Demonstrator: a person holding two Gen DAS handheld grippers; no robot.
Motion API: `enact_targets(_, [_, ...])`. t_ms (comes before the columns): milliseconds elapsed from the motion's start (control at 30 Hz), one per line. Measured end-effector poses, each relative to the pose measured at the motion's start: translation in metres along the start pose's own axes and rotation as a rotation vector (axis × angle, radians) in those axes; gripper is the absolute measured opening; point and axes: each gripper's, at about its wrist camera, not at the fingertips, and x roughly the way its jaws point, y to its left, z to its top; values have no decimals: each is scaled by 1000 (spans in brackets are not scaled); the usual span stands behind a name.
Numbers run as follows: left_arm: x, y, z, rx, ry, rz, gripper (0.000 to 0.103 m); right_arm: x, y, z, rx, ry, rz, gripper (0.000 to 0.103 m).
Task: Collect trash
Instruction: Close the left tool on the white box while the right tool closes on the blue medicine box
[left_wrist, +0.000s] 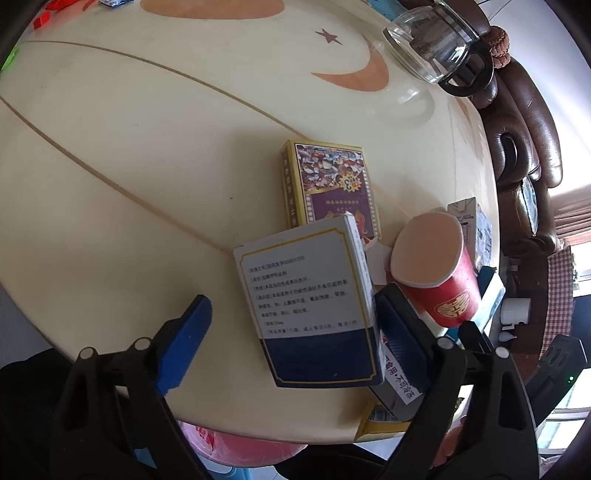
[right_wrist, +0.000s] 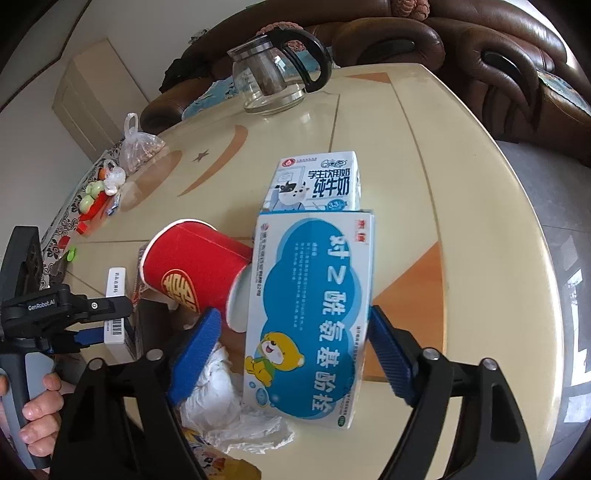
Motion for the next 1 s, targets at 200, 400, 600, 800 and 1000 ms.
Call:
enact_targets(200, [0, 0, 0, 3, 23, -35, 69, 0, 4, -2, -23, -3, -28, 62])
enact_targets(400, [0, -3, -2, 16, 25, -34, 66, -2, 11, -2, -33, -29, -74, 61])
enact_targets(600, [-4, -2, -2, 43, 11, -19, 66, -10, 15, 0, -56, -69, -114, 61])
enact_targets(800, [-12, -5, 1, 75, -28, 4, 66, -21, 8, 4, -54, -103, -160, 61])
enact_targets(1000, [-18, -9, 0, 110, -61, 28, 66, -29, 5, 4, -65, -124, -213, 61])
